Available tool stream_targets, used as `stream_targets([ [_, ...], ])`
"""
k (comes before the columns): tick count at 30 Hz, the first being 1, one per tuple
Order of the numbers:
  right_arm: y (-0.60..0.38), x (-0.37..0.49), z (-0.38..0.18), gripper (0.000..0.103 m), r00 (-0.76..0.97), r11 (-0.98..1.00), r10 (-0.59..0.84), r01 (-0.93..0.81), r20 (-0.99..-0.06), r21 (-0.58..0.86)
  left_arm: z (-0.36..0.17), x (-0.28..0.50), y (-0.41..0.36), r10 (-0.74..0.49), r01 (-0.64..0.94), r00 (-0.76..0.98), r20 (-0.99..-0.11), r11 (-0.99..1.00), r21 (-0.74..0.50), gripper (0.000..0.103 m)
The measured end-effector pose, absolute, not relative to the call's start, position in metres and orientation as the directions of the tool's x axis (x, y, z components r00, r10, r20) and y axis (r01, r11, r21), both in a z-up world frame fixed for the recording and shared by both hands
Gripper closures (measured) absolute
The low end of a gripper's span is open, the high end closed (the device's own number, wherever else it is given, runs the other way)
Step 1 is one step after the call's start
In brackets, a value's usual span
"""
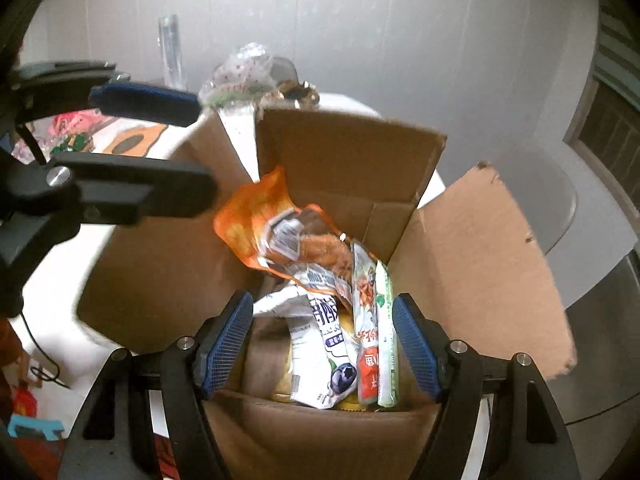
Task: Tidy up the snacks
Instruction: 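Open both tools to drop the wafer bar and fish pack in the box, then withdraw both tools from the box back over the table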
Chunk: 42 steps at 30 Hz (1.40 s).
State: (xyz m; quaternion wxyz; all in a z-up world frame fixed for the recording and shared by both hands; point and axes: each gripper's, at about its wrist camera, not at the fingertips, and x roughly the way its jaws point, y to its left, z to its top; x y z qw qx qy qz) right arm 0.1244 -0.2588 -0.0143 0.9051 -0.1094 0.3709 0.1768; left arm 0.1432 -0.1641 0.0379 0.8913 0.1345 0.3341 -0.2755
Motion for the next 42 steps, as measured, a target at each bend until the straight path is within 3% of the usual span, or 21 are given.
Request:
stream_targets([
  [7,-0.236,0.079,0.027,0.033,0.744,0.897,0.293,-0.431,-0.601,-0.096,0.055,0.116,-0.092,-0.351,0.452,0.722,-0.597,0.892,0.023,0.032],
  [13,-0.183,0.059,0.046,0.033,0.741,0.844,0.392,-0.526,-0.545,-0.108,0.049,0.094,-0.023,-0.267,0.32,0.782,-0.562,0.947,-0.005,0.028],
  [20,-0.124,0.055,0.029,0.033,0.644,0.76,0.499,-0.647,-0.58,-0.065,0.012,0.076,0.034,-0.172,0.187,0.8,-0.574,0.982,-0.033,0.024],
  [27,-0.098,0.072,-0.02,0.033,0.583,0.756,0.51,-0.655,-0.632,0.006,-0.036,0.072,0.056,-0.13,0.115,0.776,-0.617,0.991,-0.065,0.024],
  [34,-0.094,0.099,-0.062,0.024,0.603,0.791,0.478,-0.612,-0.639,0.015,-0.082,0.088,0.07,-0.139,0.071,0.736,-0.662,0.989,-0.128,0.024],
  [42,-0.094,0.125,-0.081,0.023,0.625,0.818,0.456,-0.575,-0.634,0.021,-0.099,0.114,0.067,-0.209,0.115,0.708,-0.675,0.977,-0.182,0.024],
])
